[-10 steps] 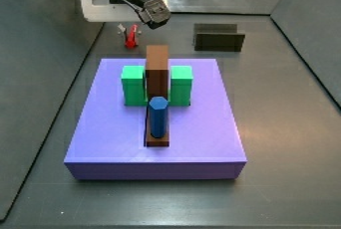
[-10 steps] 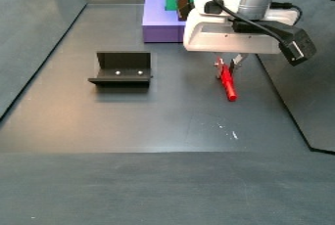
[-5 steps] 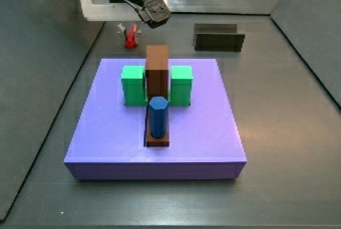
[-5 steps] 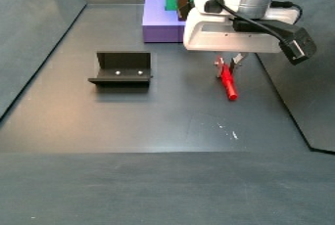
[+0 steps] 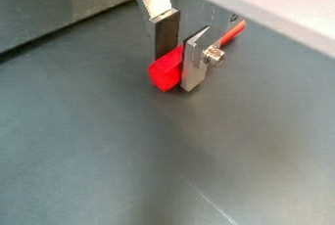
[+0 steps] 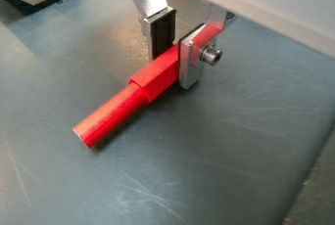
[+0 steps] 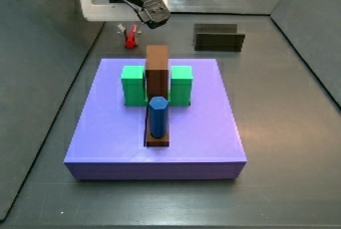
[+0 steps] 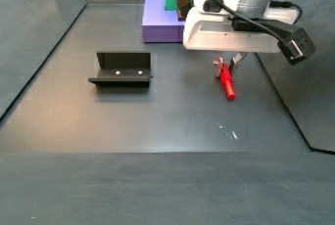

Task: Pick up the red object. Move up. Place the red object on the fixture. Regrasp the red object. Move to above the board. Insert the red object.
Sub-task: Pick up the red object, then move up.

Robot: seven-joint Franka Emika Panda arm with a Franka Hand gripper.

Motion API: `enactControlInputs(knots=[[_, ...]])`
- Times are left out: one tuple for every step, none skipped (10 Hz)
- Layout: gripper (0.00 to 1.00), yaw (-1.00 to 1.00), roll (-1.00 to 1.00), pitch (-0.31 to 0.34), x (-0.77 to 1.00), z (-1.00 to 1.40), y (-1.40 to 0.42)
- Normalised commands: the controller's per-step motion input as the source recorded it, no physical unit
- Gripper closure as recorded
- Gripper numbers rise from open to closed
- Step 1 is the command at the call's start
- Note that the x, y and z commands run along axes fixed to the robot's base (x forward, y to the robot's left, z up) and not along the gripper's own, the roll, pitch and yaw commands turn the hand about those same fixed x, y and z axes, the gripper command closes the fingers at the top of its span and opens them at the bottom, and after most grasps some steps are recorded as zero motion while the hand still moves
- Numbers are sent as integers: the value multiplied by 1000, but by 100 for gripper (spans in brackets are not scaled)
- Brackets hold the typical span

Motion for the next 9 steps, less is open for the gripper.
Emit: enactControlInputs(knots=[[100, 0, 0, 0, 0, 0, 0], [100, 0, 0, 0, 0, 0, 0], [100, 0, 0, 0, 0, 0, 0], [100, 0, 0, 0, 0, 0, 0], [100, 0, 0, 0, 0, 0, 0], [100, 0, 0, 0, 0, 833, 0], [100, -40, 3, 1, 31, 817, 6], [100, -38, 15, 71, -6, 572, 15], [100, -28, 36, 64, 18, 299, 12]])
